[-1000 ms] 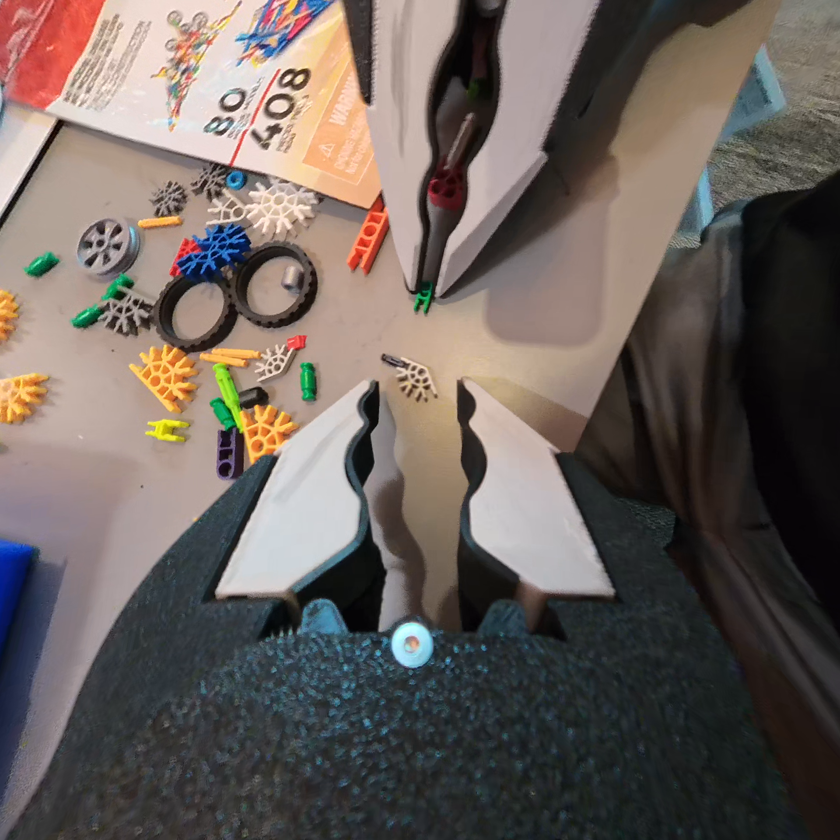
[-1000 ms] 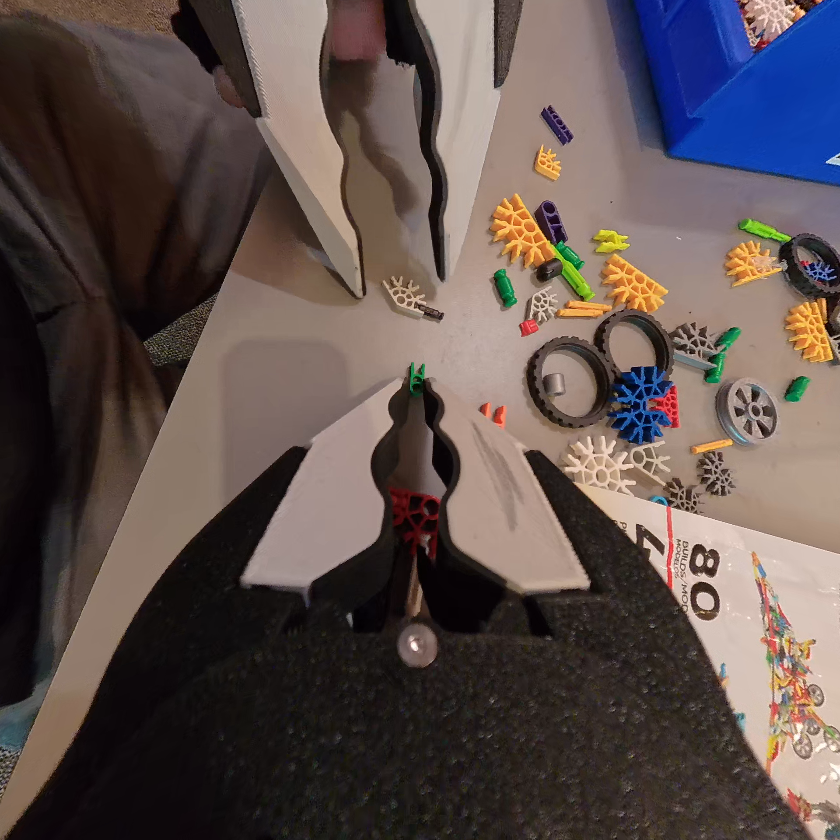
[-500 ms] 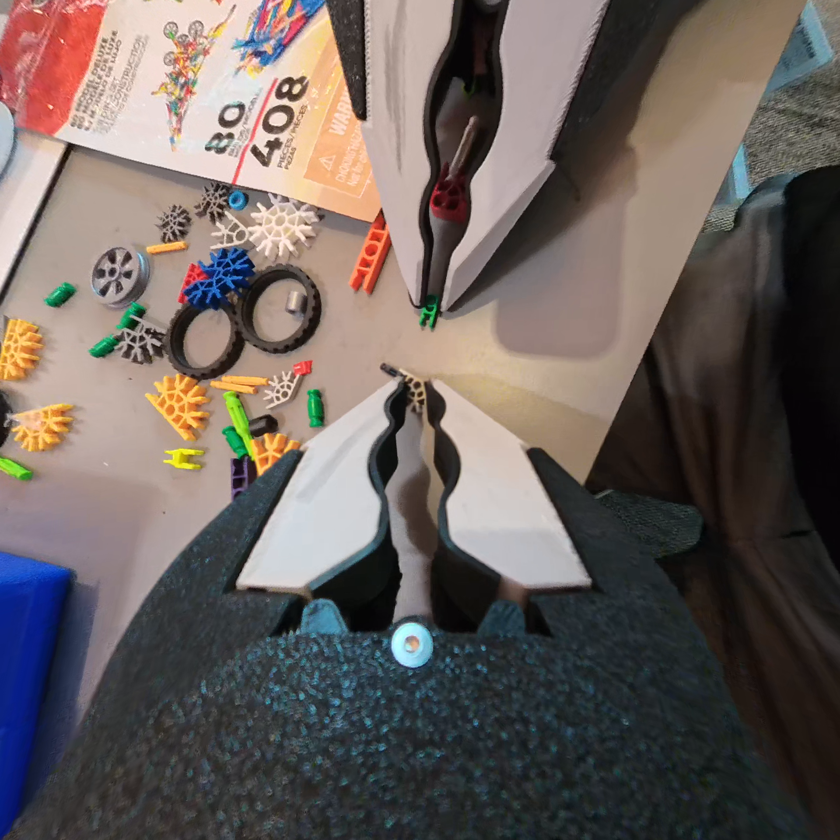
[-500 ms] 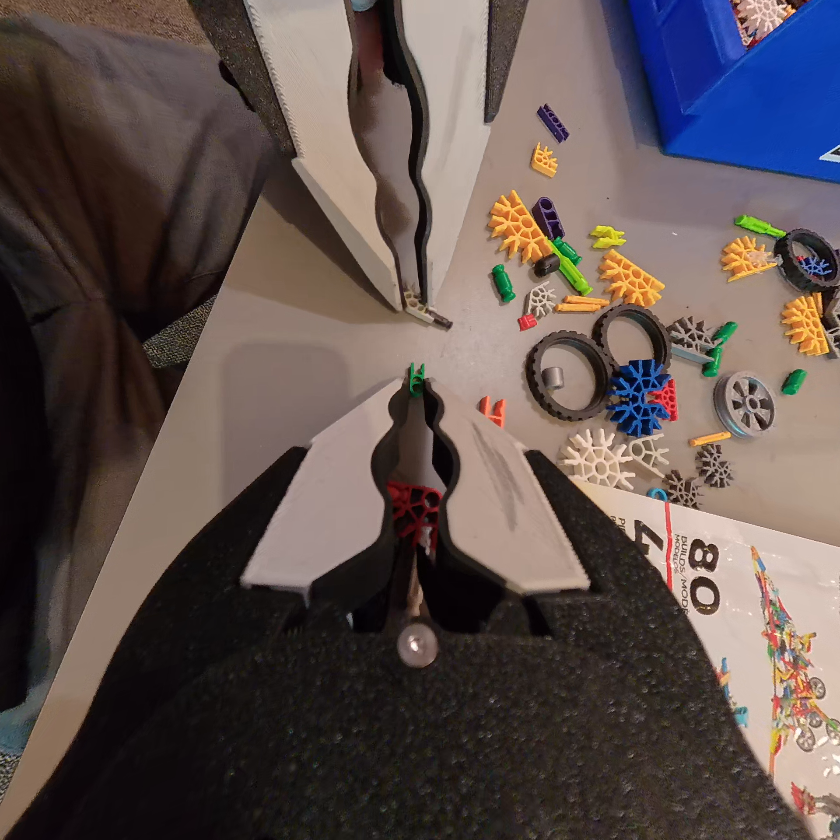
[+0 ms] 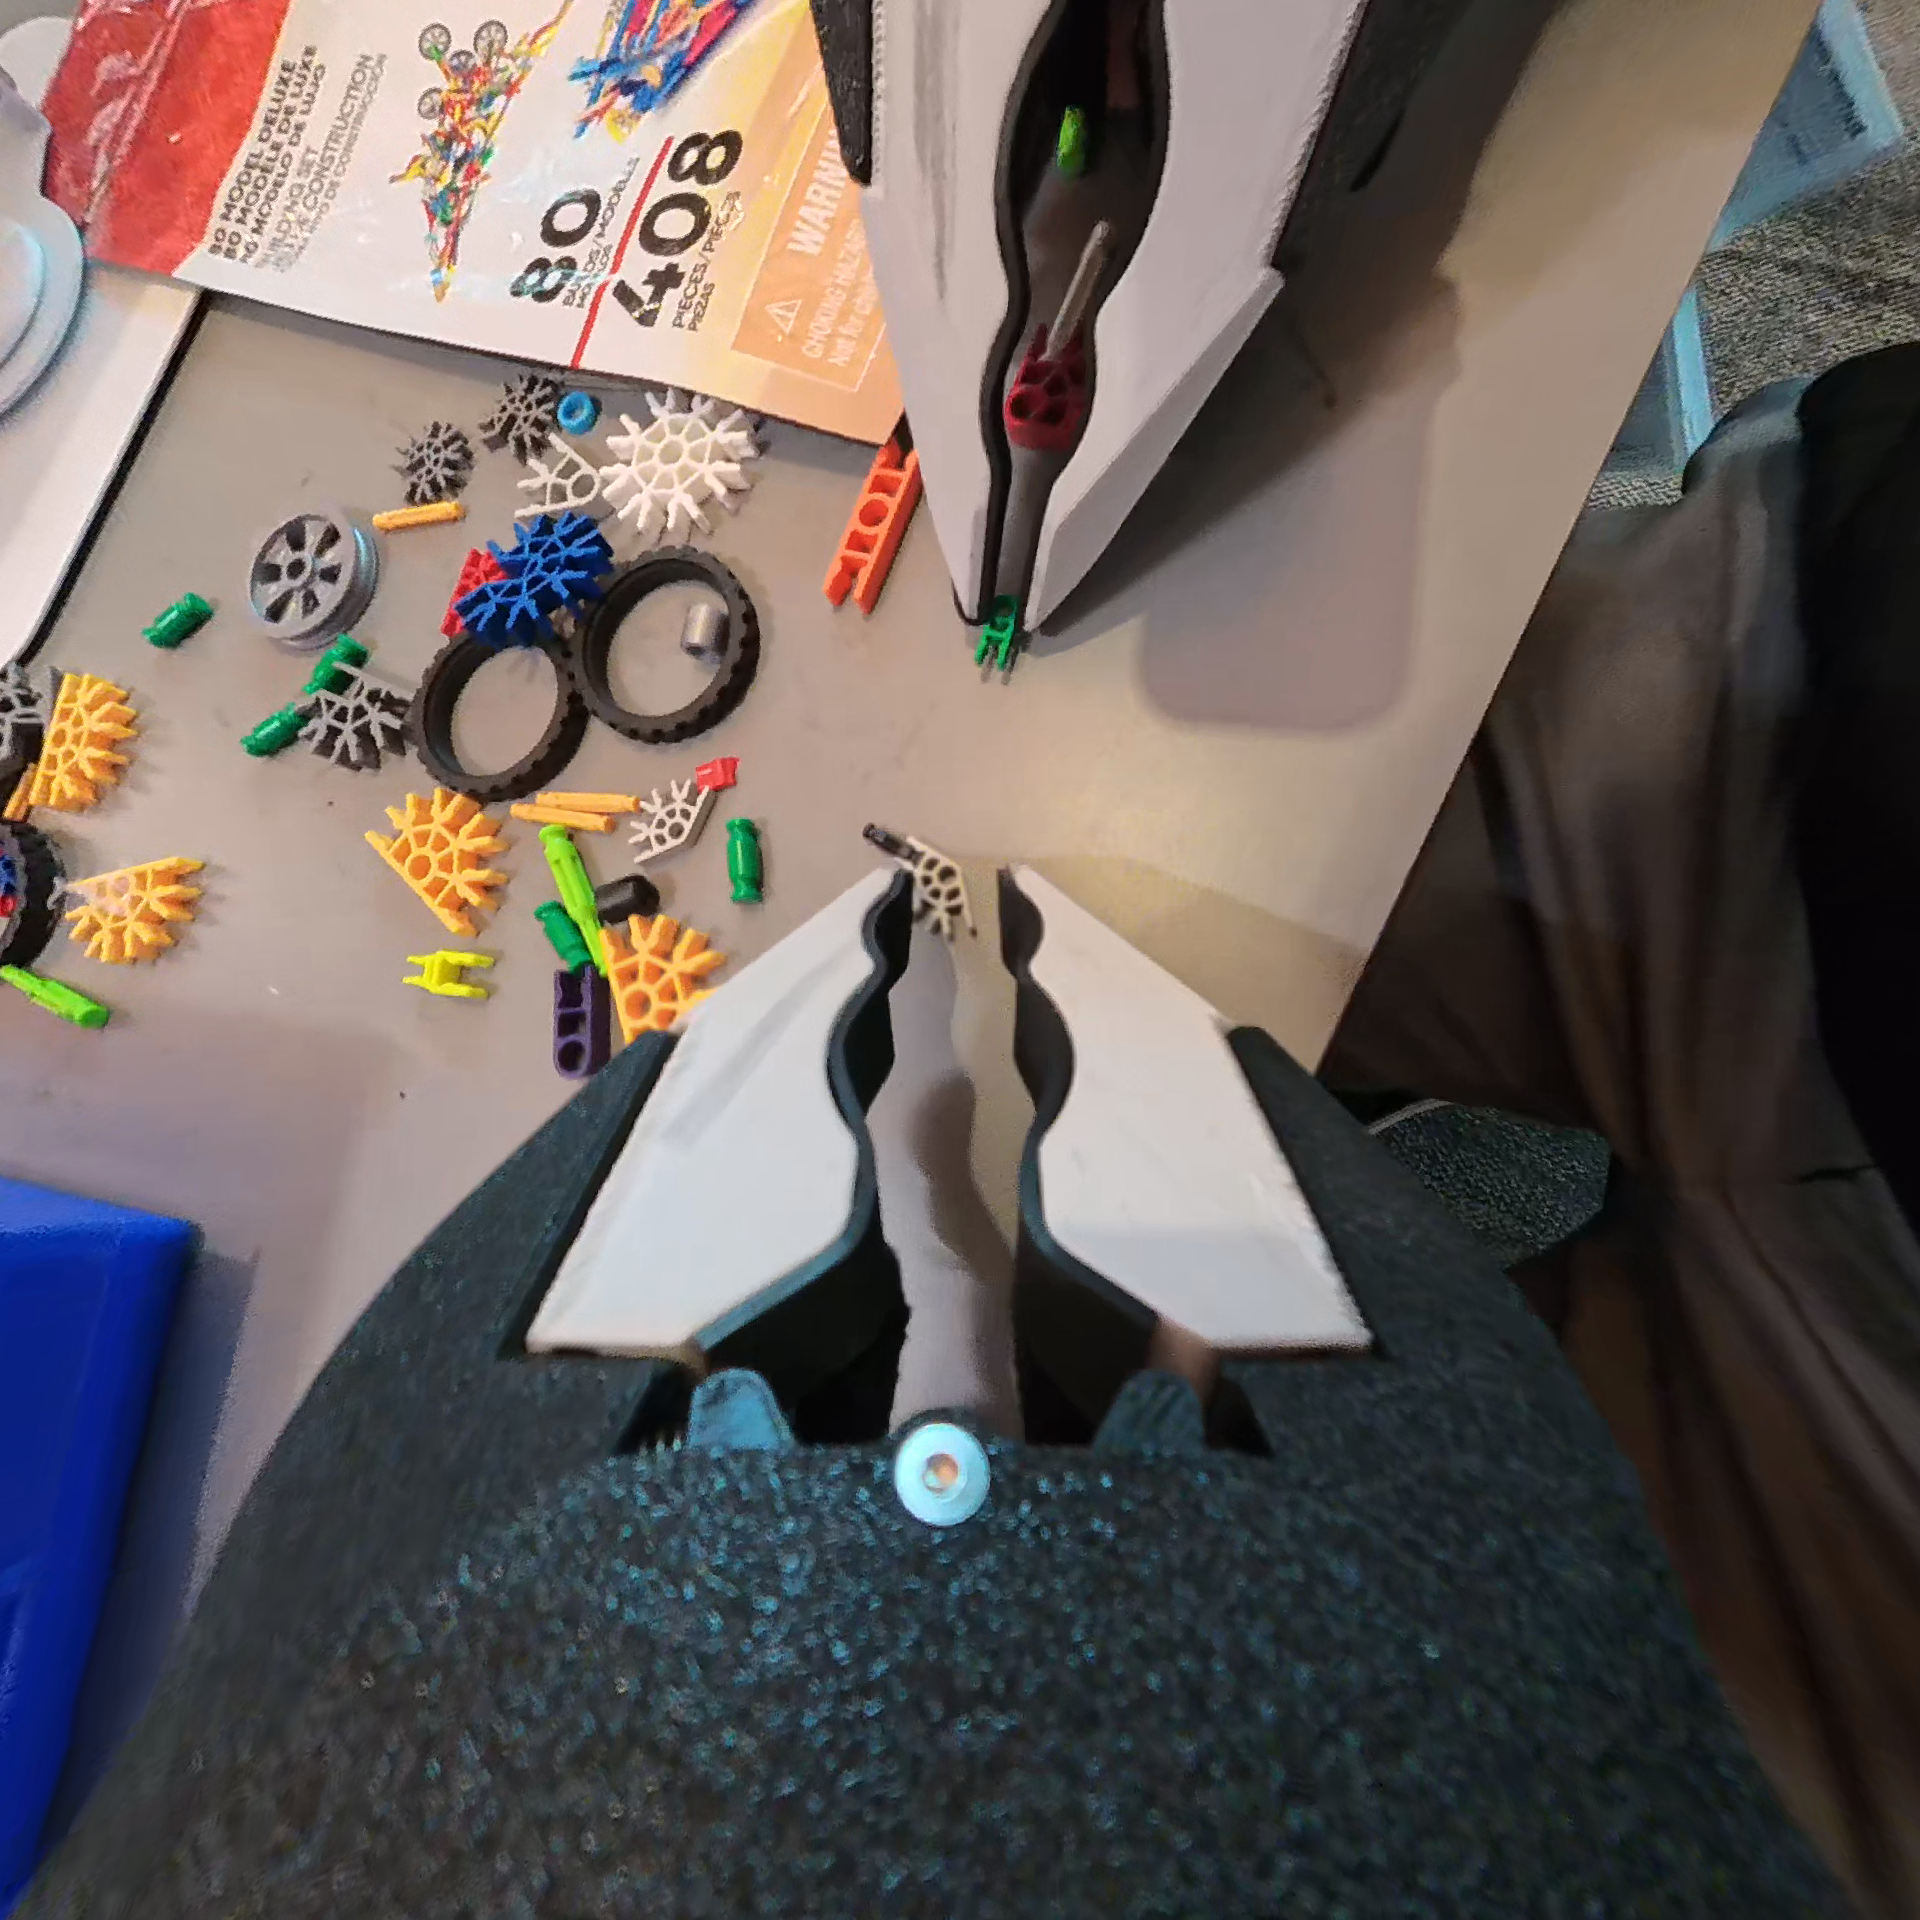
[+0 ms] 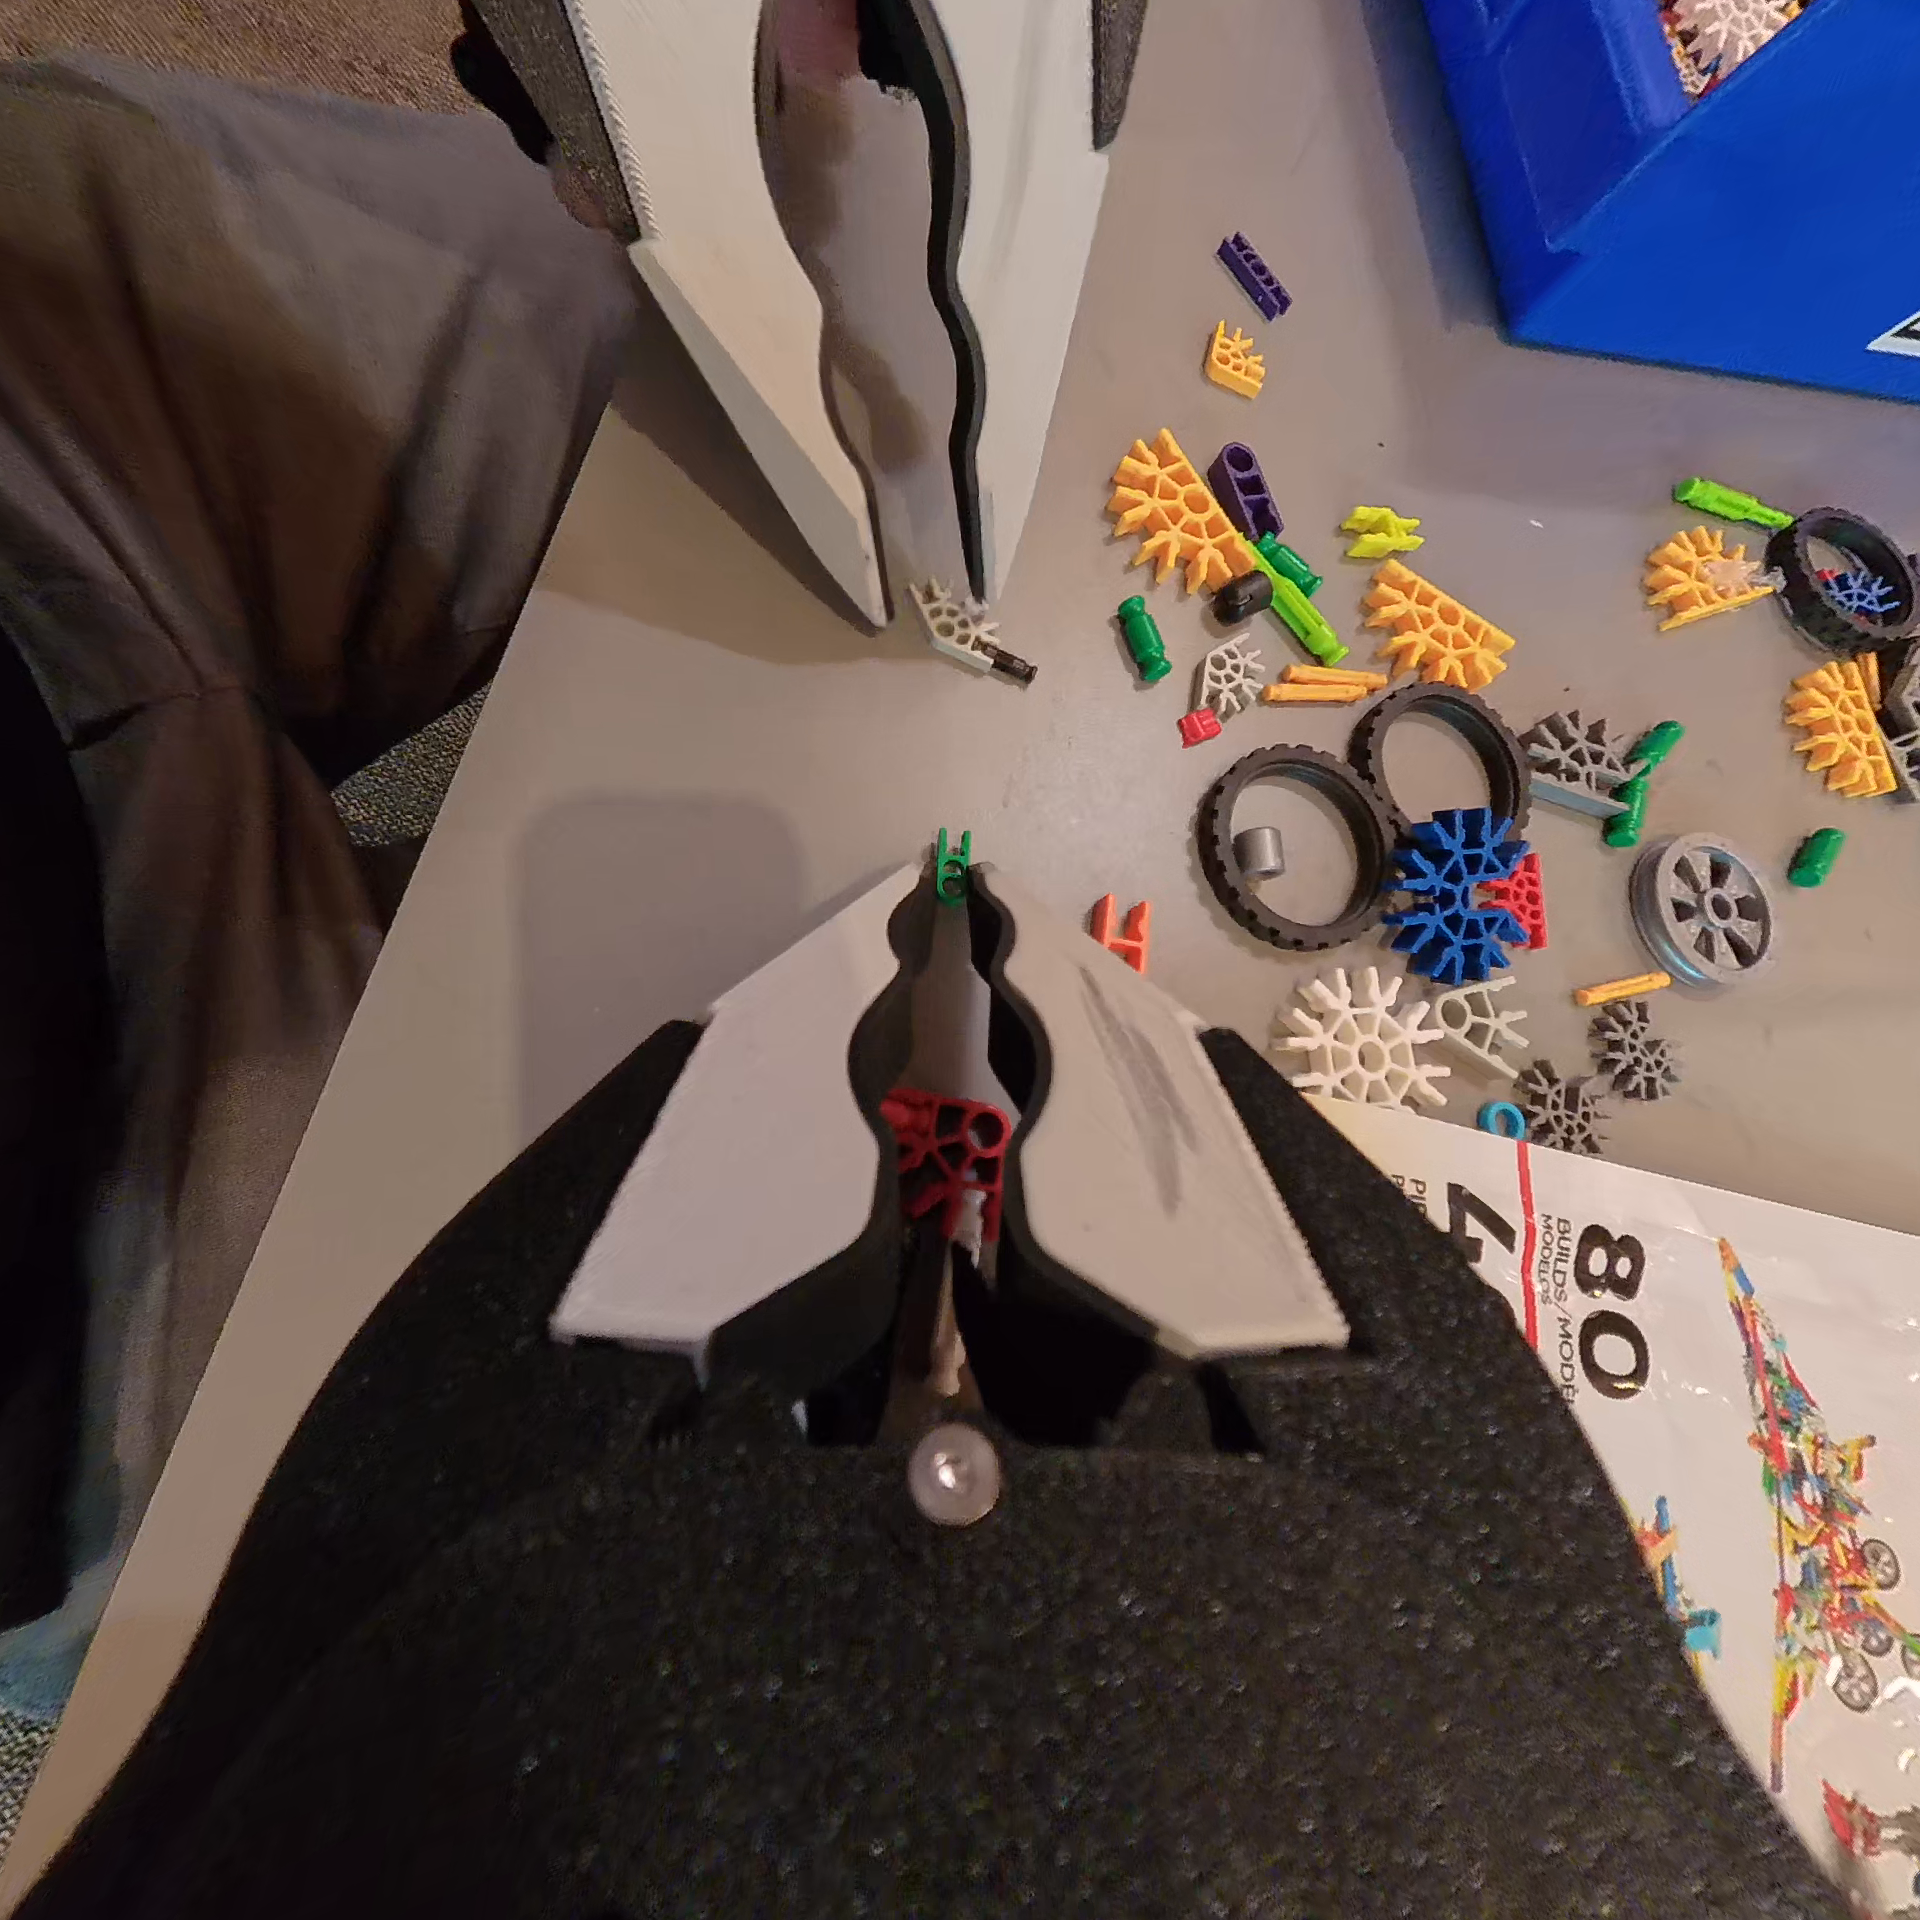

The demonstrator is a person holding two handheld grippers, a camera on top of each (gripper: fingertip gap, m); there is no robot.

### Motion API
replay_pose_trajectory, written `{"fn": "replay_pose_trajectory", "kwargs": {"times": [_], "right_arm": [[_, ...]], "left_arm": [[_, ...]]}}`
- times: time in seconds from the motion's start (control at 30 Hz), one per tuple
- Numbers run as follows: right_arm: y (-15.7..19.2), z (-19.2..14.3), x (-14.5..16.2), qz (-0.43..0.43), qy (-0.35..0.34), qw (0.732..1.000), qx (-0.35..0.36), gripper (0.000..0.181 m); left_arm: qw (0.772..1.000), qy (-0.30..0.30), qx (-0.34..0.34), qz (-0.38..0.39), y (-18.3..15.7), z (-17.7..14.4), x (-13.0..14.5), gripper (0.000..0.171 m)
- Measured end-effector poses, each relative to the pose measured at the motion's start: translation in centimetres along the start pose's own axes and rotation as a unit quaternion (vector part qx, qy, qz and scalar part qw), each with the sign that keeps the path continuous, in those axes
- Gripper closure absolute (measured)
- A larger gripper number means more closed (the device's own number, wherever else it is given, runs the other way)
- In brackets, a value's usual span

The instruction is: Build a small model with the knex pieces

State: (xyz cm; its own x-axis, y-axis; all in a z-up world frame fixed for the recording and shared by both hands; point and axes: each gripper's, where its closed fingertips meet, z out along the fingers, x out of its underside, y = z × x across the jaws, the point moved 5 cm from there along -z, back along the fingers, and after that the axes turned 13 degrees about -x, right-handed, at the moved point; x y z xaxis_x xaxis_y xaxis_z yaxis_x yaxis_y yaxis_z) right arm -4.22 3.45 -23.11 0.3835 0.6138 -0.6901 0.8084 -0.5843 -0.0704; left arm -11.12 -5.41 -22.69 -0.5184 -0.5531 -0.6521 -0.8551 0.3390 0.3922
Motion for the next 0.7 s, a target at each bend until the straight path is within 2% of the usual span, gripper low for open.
{"fn": "replay_pose_trajectory", "kwargs": {"times": [0.4,0.57,0.7], "right_arm": [[-0.2,-0.1,0.1,0.007,-0.007,1.0,0.0,0.177],[-0.2,-0.1,0.1,0.006,-0.007,1.0,0.0,0.177],[-0.1,-0.1,0.1,0.006,-0.007,1.0,-0.001,0.177]], "left_arm": [[0.998,0.018,-0.038,-0.043,0.2,0.0,0.7,0.152],[0.998,0.014,-0.031,-0.046,-0.1,0.6,0.1,0.16],[1.0,0.0,-0.005,-0.028,-0.7,0.6,-0.2,0.161]]}}
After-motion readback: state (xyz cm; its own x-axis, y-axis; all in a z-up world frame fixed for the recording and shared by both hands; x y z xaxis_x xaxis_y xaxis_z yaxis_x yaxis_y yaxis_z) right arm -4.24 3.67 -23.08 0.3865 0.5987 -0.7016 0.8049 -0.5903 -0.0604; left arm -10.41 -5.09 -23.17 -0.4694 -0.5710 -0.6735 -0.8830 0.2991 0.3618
